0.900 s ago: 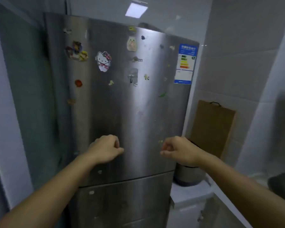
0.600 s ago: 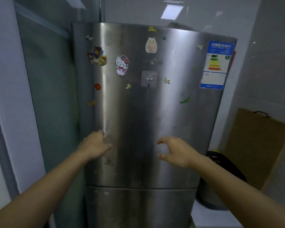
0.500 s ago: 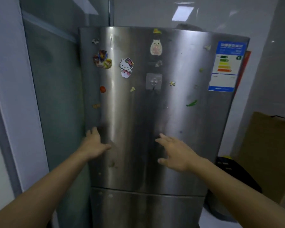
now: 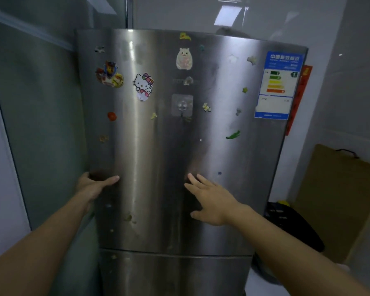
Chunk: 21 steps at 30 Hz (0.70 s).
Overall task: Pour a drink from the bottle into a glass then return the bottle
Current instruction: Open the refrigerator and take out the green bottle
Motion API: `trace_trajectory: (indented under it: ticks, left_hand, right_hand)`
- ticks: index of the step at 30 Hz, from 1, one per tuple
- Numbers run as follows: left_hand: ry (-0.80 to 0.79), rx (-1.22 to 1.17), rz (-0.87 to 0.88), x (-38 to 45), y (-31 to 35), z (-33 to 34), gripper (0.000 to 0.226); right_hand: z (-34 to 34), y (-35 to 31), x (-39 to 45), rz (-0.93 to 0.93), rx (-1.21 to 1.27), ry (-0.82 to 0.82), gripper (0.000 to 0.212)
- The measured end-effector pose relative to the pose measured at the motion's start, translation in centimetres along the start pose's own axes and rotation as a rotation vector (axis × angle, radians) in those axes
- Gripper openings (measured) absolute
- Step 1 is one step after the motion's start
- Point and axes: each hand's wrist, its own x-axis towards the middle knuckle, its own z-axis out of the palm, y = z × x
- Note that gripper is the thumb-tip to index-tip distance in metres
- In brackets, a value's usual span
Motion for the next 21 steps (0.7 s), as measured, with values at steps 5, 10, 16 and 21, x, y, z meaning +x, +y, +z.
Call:
trace_trajectory:
  ticks: [5,10,16,21]
  left_hand:
    - [-0.001,0.079,-0.017,-1.0,0.6,-0.8,0.064]
    - [0.068,0.143,0.015,-4.2,0.0,-2.2,0.082]
    - [-0.006,0.312,0.168,-12.2,0.1,-8.0,0.089]
    - [-0.165,0.694,0.341,-20.3,1.5,-12.9,0.062]
  right_hand:
    - [-0.8,-1.9,-1.0,0.127,0.095,-0.095,0.085]
    - [-0.8,-3.4,-2.8,0.219,0.206,-0.101,0.090]
    - [-2.0,-9.1,-7.9,0.219,0.258,-0.048,0.093]
    - [-2.6,-14.1,-13.3,0.257,0.411,-0.063,0.100]
